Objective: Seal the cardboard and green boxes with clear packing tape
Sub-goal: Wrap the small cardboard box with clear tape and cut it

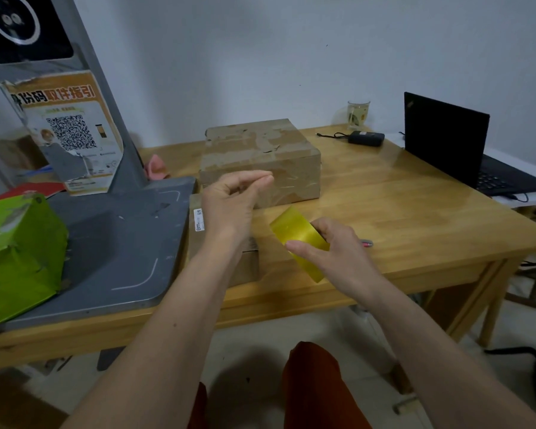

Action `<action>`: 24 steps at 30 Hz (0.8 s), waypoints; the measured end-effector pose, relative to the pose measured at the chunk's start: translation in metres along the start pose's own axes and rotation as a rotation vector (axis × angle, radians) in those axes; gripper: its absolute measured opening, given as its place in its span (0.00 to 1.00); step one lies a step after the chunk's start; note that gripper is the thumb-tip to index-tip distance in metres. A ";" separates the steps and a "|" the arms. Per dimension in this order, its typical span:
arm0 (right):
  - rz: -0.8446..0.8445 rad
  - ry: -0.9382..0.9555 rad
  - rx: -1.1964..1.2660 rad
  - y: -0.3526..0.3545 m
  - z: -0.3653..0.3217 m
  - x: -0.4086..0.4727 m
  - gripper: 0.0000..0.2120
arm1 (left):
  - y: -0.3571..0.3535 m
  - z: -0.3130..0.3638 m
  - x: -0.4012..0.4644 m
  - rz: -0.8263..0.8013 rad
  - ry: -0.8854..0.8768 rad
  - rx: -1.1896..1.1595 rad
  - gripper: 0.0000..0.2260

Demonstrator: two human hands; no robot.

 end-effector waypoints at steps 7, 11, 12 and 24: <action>-0.122 0.030 0.017 0.008 0.015 0.010 0.11 | -0.002 0.003 0.001 0.044 0.016 -0.023 0.05; 0.176 -0.035 -0.329 0.037 0.028 0.038 0.12 | -0.011 0.001 -0.025 0.057 -0.010 -0.065 0.06; 0.228 -0.054 -0.311 0.044 0.029 0.043 0.15 | -0.013 0.002 -0.026 0.050 -0.051 -0.049 0.06; -0.019 -0.022 -0.221 0.040 0.045 0.045 0.17 | -0.020 -0.006 0.013 0.147 0.093 -0.130 0.05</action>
Point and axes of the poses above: each hand's wrist, its own x-axis towards the middle knuckle, its own y-axis out of the back of the hand, z = x × y, the point moved 4 cm from there along x, towards the middle knuckle, and after that the axes turned 4 degrees about -y, right-handed, at the moved point
